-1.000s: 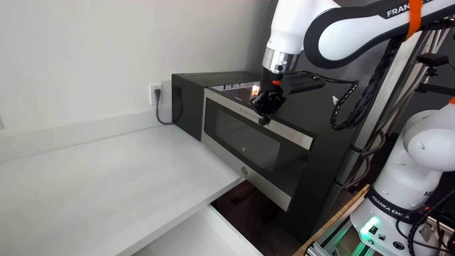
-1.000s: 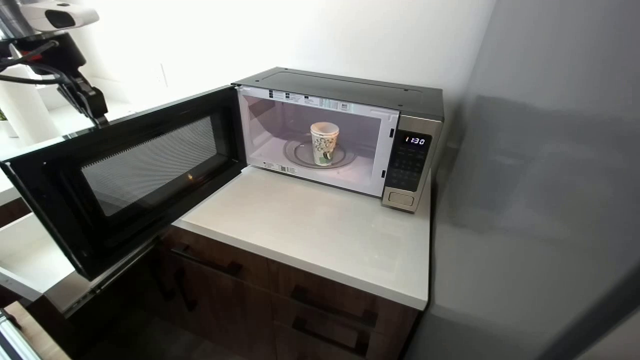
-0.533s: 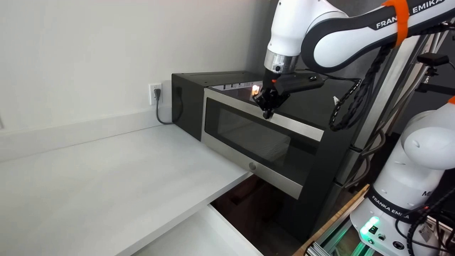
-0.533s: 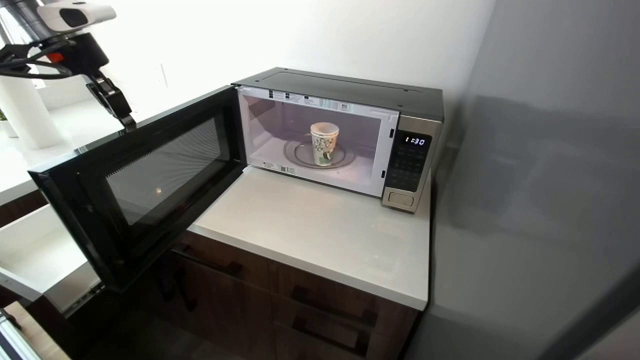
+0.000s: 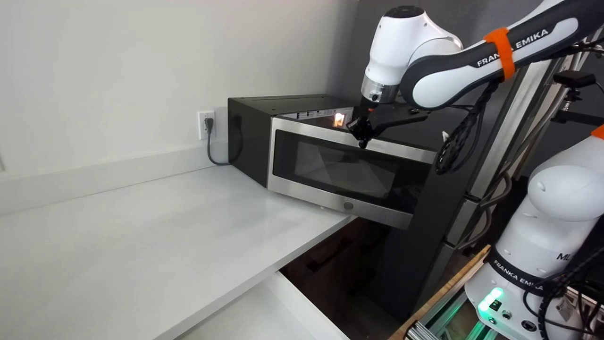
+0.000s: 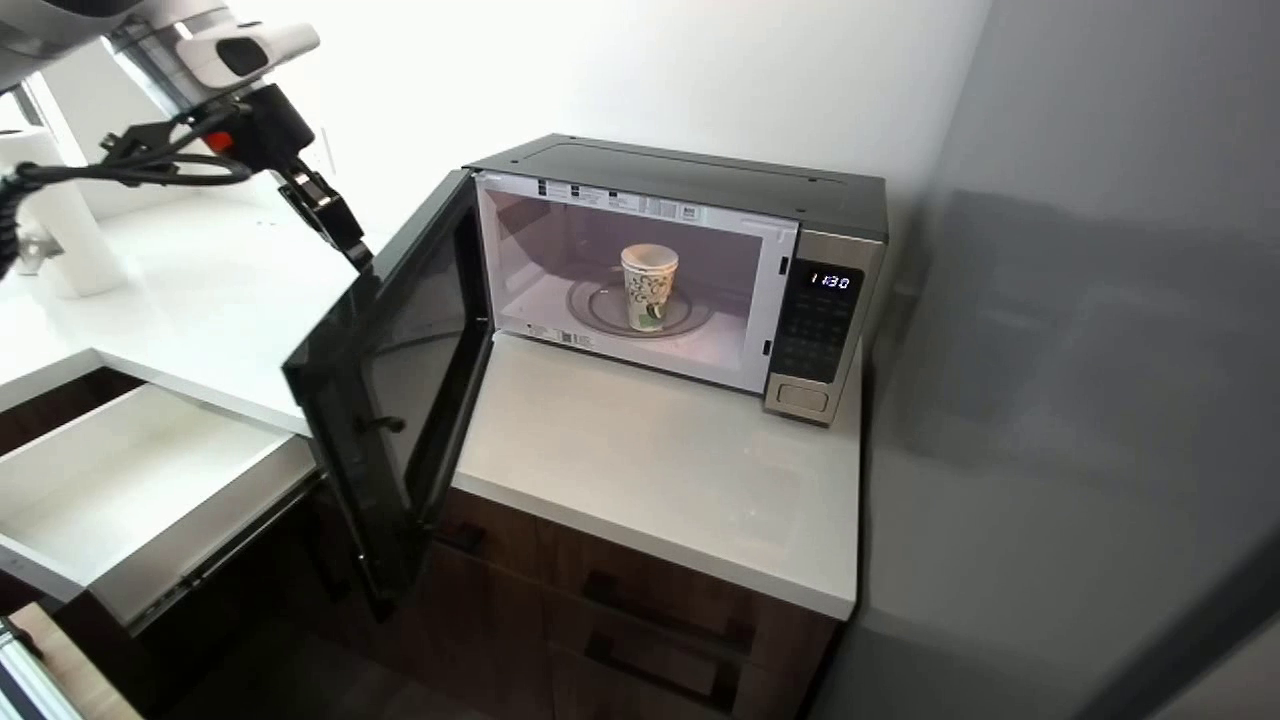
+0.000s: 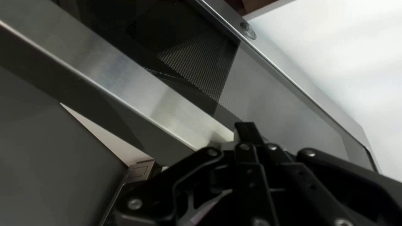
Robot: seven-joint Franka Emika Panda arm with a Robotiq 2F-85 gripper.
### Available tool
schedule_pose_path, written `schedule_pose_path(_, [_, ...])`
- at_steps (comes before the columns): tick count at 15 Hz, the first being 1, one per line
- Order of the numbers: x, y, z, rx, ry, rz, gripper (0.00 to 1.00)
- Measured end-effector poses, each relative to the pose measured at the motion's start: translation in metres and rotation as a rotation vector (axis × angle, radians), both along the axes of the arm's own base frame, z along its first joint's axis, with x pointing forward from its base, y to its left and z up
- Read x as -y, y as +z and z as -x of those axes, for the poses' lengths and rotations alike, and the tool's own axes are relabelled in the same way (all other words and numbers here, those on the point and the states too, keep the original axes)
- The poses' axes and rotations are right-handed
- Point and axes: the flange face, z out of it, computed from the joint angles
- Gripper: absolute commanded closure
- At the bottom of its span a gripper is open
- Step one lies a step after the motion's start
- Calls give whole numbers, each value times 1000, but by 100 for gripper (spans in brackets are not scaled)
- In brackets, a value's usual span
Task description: Close the microwave door
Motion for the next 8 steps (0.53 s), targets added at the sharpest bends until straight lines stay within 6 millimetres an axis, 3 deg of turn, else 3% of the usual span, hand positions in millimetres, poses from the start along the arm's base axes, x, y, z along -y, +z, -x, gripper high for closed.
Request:
schedule_pose_path(5, [35, -17, -11, 107, 129, 41, 99])
schedule_pose_path(8, [36, -18, -11, 105, 139, 45, 99])
